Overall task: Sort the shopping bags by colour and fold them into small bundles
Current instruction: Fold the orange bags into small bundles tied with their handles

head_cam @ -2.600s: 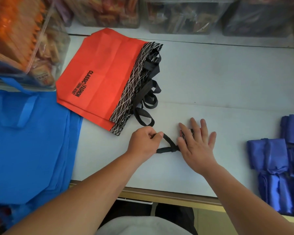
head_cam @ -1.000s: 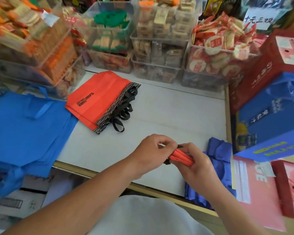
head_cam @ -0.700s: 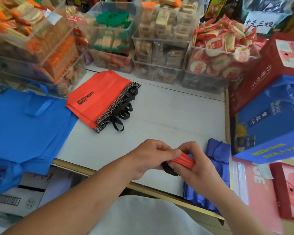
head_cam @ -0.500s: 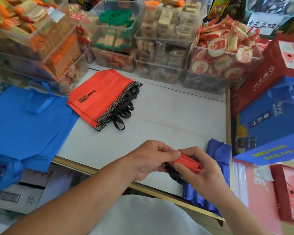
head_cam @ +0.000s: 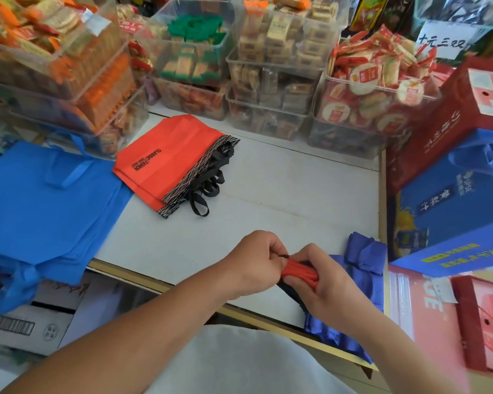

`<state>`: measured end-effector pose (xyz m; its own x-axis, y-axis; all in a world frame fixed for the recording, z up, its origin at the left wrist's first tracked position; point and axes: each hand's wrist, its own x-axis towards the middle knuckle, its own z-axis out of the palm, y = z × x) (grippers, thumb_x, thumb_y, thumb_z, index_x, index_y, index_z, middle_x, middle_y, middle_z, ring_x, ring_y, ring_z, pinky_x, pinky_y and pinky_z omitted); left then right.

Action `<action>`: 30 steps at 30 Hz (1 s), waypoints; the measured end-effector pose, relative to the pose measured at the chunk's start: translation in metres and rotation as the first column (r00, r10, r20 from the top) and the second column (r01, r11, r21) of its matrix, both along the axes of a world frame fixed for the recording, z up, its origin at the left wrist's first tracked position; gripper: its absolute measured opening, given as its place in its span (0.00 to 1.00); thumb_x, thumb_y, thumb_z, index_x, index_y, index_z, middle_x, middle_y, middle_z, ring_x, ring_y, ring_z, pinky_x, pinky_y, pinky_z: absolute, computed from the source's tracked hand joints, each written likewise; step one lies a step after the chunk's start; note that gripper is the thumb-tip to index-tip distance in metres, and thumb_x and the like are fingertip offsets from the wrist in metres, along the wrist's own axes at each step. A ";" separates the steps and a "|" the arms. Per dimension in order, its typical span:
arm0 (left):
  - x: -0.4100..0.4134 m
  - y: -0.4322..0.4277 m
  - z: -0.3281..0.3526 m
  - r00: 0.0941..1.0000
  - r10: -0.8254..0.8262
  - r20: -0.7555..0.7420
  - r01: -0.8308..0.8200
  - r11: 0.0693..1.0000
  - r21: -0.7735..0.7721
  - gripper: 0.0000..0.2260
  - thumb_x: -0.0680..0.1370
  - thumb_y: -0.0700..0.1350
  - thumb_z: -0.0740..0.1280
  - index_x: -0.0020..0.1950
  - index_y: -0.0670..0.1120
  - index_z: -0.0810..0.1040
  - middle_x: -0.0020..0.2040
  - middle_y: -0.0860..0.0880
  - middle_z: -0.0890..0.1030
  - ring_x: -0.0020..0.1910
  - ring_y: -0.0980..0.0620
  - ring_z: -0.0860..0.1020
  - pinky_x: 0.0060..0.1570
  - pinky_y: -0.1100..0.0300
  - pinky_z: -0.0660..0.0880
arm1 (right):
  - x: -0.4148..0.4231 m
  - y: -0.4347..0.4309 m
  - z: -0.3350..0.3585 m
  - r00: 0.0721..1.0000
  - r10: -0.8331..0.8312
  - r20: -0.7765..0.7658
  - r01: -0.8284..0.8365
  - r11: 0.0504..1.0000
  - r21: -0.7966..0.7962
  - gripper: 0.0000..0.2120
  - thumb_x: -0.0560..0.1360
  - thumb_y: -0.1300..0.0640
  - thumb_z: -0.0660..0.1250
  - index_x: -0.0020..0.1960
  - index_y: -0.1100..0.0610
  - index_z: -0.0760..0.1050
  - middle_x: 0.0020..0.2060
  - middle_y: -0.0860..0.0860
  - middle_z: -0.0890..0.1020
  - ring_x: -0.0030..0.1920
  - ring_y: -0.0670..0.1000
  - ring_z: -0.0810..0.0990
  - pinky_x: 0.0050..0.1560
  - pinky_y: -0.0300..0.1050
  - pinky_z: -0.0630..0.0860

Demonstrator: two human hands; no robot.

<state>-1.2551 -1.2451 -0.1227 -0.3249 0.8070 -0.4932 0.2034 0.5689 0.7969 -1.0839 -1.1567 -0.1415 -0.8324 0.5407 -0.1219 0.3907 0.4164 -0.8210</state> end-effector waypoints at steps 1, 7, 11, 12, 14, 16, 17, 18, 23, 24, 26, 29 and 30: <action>0.002 0.000 0.001 0.995 -0.040 -0.089 0.042 0.999 0.030 0.03 0.80 0.42 0.68 0.50 0.48 0.81 0.42 0.53 0.81 0.39 0.55 0.79 0.42 0.62 0.77 | 0.000 -0.002 0.002 0.997 -0.074 -0.003 0.074 0.995 -0.070 0.11 0.76 0.55 0.75 0.53 0.50 0.74 0.41 0.46 0.82 0.40 0.51 0.82 0.39 0.49 0.81; 0.002 0.002 -0.002 0.982 0.007 -0.188 0.017 0.992 0.126 0.04 0.80 0.43 0.69 0.51 0.50 0.83 0.43 0.54 0.82 0.43 0.55 0.81 0.46 0.62 0.79 | 0.004 -0.004 0.009 0.961 -0.267 -0.065 0.247 0.943 -0.224 0.10 0.73 0.59 0.78 0.50 0.49 0.81 0.41 0.47 0.85 0.42 0.52 0.83 0.44 0.49 0.81; -0.002 0.005 -0.005 0.985 0.021 -0.171 -0.004 0.995 0.104 0.05 0.79 0.43 0.70 0.50 0.51 0.84 0.41 0.54 0.83 0.41 0.56 0.81 0.43 0.64 0.78 | 0.003 0.001 0.001 0.981 -0.186 -0.056 0.182 0.980 -0.075 0.10 0.74 0.58 0.77 0.51 0.47 0.81 0.44 0.43 0.84 0.48 0.50 0.82 0.48 0.44 0.79; -0.001 0.006 -0.005 0.982 0.018 -0.190 0.003 0.994 0.111 0.05 0.79 0.43 0.70 0.49 0.51 0.84 0.40 0.54 0.82 0.40 0.56 0.80 0.42 0.64 0.77 | 0.003 0.002 0.000 0.981 -0.188 -0.056 0.184 0.981 -0.068 0.10 0.74 0.57 0.77 0.51 0.46 0.81 0.44 0.43 0.84 0.48 0.50 0.82 0.47 0.44 0.79; 0.000 0.008 -0.007 0.977 0.012 -0.215 0.012 0.994 0.109 0.05 0.79 0.42 0.69 0.49 0.51 0.84 0.39 0.54 0.82 0.38 0.56 0.79 0.39 0.65 0.76 | 0.003 0.004 -0.004 0.981 -0.183 -0.070 0.180 0.983 -0.047 0.10 0.74 0.58 0.77 0.51 0.47 0.81 0.43 0.44 0.83 0.47 0.50 0.82 0.46 0.43 0.78; 0.001 0.009 -0.012 0.977 -0.003 -0.214 0.022 0.996 0.084 0.05 0.79 0.41 0.69 0.48 0.50 0.84 0.38 0.54 0.81 0.37 0.57 0.78 0.38 0.66 0.73 | 0.005 0.002 -0.013 0.982 -0.167 -0.085 0.168 0.986 0.008 0.10 0.74 0.59 0.77 0.50 0.47 0.80 0.43 0.44 0.82 0.47 0.50 0.81 0.45 0.41 0.77; 0.002 0.009 -0.016 0.985 0.003 -0.175 0.008 0.998 0.062 0.06 0.79 0.41 0.69 0.48 0.50 0.84 0.38 0.55 0.80 0.36 0.58 0.77 0.38 0.67 0.72 | 0.007 0.000 -0.018 0.985 -0.152 -0.085 0.156 0.987 0.048 0.11 0.74 0.60 0.77 0.50 0.48 0.80 0.43 0.43 0.81 0.47 0.50 0.80 0.46 0.39 0.76; 0.003 0.010 -0.020 0.994 0.025 -0.103 -0.021 0.999 0.037 0.06 0.79 0.40 0.69 0.48 0.49 0.84 0.39 0.54 0.81 0.36 0.59 0.77 0.38 0.67 0.72 | 0.008 -0.002 -0.023 0.989 -0.128 -0.075 0.135 0.986 0.098 0.11 0.74 0.60 0.76 0.51 0.47 0.79 0.44 0.41 0.80 0.48 0.48 0.79 0.46 0.37 0.75; 0.009 0.012 -0.029 0.996 0.081 -0.022 -0.078 0.992 0.099 0.05 0.79 0.40 0.69 0.48 0.48 0.85 0.43 0.53 0.85 0.43 0.57 0.82 0.48 0.61 0.80 | 0.007 -0.005 -0.030 0.989 -0.145 -0.020 0.146 0.987 0.072 0.10 0.77 0.59 0.74 0.53 0.47 0.78 0.48 0.37 0.80 0.51 0.44 0.79 0.50 0.36 0.77; 0.008 0.012 -0.028 0.996 0.088 -0.021 -0.085 0.988 0.128 0.05 0.79 0.41 0.70 0.49 0.48 0.86 0.43 0.54 0.85 0.44 0.59 0.82 0.50 0.62 0.80 | 0.005 -0.003 -0.025 0.985 -0.170 0.022 0.170 0.985 -0.010 0.08 0.78 0.57 0.72 0.53 0.46 0.77 0.47 0.38 0.80 0.50 0.44 0.81 0.48 0.38 0.78; 0.005 0.011 -0.025 0.996 0.091 0.024 -0.094 0.979 0.181 0.05 0.79 0.43 0.71 0.52 0.49 0.86 0.46 0.56 0.86 0.46 0.61 0.82 0.52 0.65 0.79 | 0.003 -0.001 -0.017 0.975 -0.207 0.080 0.217 0.964 -0.155 0.04 0.80 0.54 0.69 0.53 0.48 0.74 0.42 0.43 0.82 0.43 0.45 0.82 0.41 0.42 0.81; -0.001 0.006 -0.022 0.991 0.093 0.094 -0.111 0.970 0.216 0.08 0.81 0.46 0.70 0.59 0.51 0.85 0.53 0.58 0.85 0.52 0.64 0.81 0.56 0.69 0.77 | -0.001 0.001 -0.004 0.934 -0.348 0.077 0.356 0.901 -0.247 0.06 0.81 0.52 0.69 0.51 0.53 0.74 0.38 0.50 0.82 0.36 0.46 0.81 0.35 0.43 0.80; -0.002 0.003 -0.022 0.986 0.096 0.137 -0.124 0.969 0.214 0.09 0.81 0.47 0.69 0.61 0.52 0.84 0.55 0.58 0.85 0.55 0.64 0.81 0.58 0.69 0.76 | -0.001 0.002 -0.001 0.906 -0.414 0.081 0.417 0.850 -0.323 0.07 0.80 0.50 0.69 0.51 0.53 0.75 0.38 0.53 0.82 0.35 0.47 0.82 0.34 0.45 0.80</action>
<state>-1.2574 -1.2425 -0.1445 -0.3654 0.8630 -0.3490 0.0407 0.3893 0.9202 -1.0853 -1.1549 -0.1424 -0.5368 0.7646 -0.3567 0.4744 -0.0760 -0.8770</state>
